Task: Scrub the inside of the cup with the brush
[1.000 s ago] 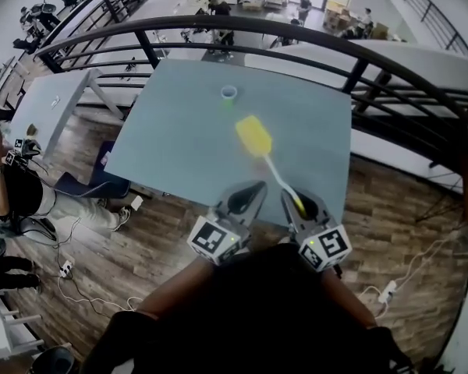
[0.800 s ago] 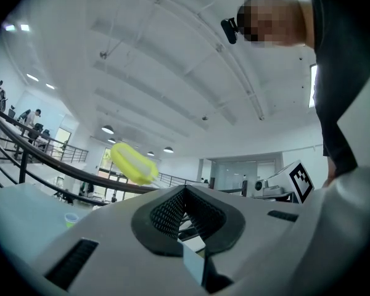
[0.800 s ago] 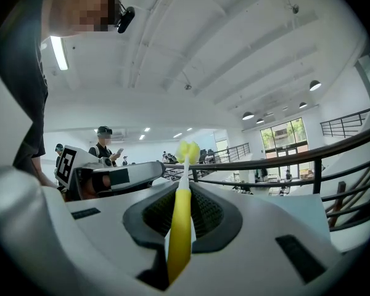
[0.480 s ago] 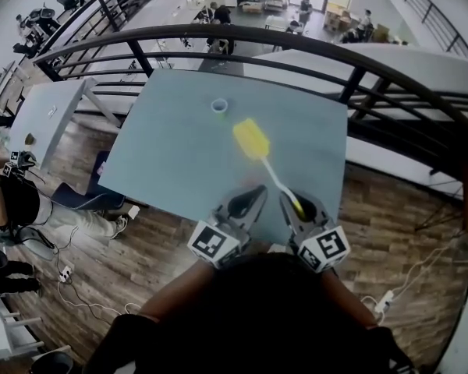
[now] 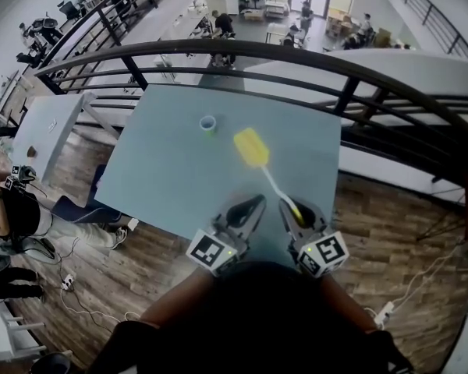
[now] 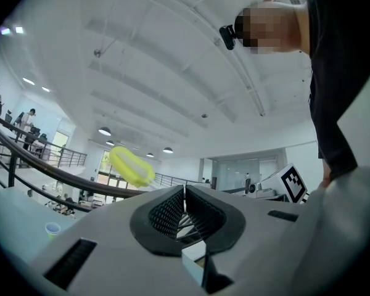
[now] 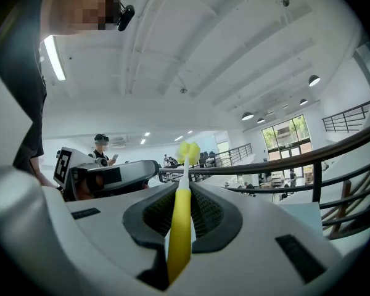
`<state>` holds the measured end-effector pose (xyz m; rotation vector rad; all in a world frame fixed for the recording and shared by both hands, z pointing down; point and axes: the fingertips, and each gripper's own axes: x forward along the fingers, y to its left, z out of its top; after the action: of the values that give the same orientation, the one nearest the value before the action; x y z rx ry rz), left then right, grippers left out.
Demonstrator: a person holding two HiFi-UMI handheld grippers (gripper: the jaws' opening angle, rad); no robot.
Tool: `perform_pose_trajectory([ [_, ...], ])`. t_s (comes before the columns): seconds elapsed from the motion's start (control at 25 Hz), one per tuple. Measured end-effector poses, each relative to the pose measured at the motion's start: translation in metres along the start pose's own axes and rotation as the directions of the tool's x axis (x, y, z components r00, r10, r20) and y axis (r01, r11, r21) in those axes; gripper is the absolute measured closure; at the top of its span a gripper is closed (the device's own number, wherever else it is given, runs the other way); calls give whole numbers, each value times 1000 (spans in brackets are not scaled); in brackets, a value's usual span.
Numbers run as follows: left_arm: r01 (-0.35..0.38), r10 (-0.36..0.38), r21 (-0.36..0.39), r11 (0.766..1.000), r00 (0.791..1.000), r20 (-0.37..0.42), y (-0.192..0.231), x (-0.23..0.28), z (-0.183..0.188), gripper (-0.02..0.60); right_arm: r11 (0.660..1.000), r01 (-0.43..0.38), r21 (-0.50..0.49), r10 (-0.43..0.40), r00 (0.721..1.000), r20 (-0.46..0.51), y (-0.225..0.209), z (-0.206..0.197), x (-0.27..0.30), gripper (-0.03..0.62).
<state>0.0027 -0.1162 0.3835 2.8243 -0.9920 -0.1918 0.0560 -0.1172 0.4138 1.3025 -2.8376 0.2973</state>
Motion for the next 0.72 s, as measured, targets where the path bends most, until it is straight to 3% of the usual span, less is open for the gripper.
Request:
perform_pose_trajectory([
  [0.32,16,-16,5,1000,1000,-20,-12,27,-17,569,1000,10,28,-11,1000,8,-33,-6,-12,554],
  [0.72,139,-139,-12,990,990,-33,8,34,-18,479,995,96,37,-96,995,-11,-31,-13,5,554],
])
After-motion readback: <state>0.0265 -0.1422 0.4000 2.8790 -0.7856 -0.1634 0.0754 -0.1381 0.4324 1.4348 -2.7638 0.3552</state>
